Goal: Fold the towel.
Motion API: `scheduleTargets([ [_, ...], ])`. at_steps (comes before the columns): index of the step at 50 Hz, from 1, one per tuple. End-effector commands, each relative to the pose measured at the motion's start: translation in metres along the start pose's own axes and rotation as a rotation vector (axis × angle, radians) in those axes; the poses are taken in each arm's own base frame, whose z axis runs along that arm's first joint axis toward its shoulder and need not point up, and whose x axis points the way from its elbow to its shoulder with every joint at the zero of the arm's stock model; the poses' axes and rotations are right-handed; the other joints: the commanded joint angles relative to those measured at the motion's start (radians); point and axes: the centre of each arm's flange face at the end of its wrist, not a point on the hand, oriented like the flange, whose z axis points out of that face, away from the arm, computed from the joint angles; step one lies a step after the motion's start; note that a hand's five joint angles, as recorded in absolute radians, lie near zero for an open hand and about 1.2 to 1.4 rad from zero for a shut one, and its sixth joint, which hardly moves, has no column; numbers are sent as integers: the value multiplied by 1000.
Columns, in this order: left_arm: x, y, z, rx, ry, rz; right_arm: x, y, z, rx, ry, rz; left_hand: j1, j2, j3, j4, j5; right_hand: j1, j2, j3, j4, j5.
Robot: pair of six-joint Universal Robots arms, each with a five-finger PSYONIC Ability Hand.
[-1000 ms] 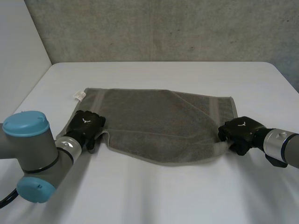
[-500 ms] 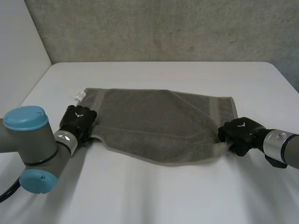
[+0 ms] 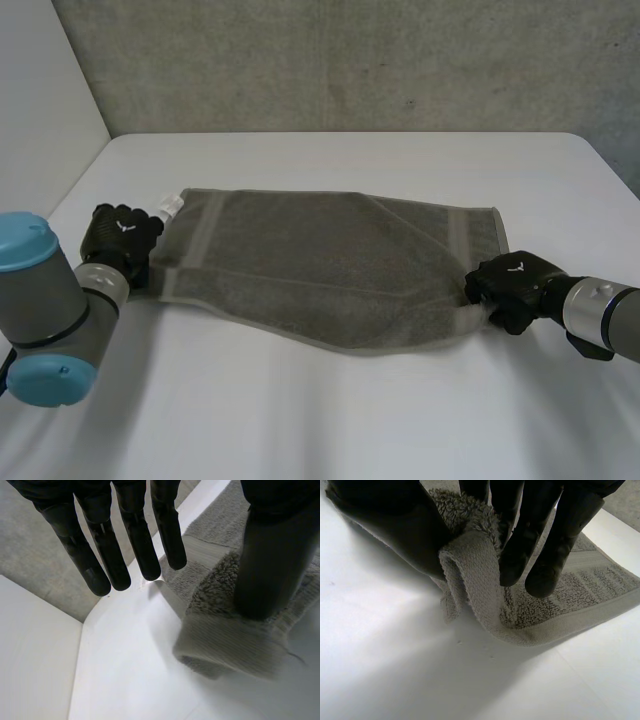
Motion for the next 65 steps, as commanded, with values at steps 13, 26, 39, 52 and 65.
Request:
scheduleTargets([
  [13,0,14,-9,-52,19,-5,2,0,-1,2,5,2,416,416,416,414,248,56,69,56,45,64],
  [26,-18,-7,-35,-21,21,-16,15,-45,-39,108,118,-75,537,537,537,535,369,56,69,56,45,64],
  [39,-44,-30,-92,-13,67,-40,6,-38,-86,-77,-25,-81,537,537,537,535,369,56,69,56,45,64],
  [52,-64,-23,-102,-68,145,-118,23,-43,-103,-120,-118,-126,537,537,537,535,369,56,69,56,45,64],
  [65,-23,0,-20,-159,256,-240,27,-18,-23,-134,-108,-32,537,537,537,535,369,56,69,56,45,64],
])
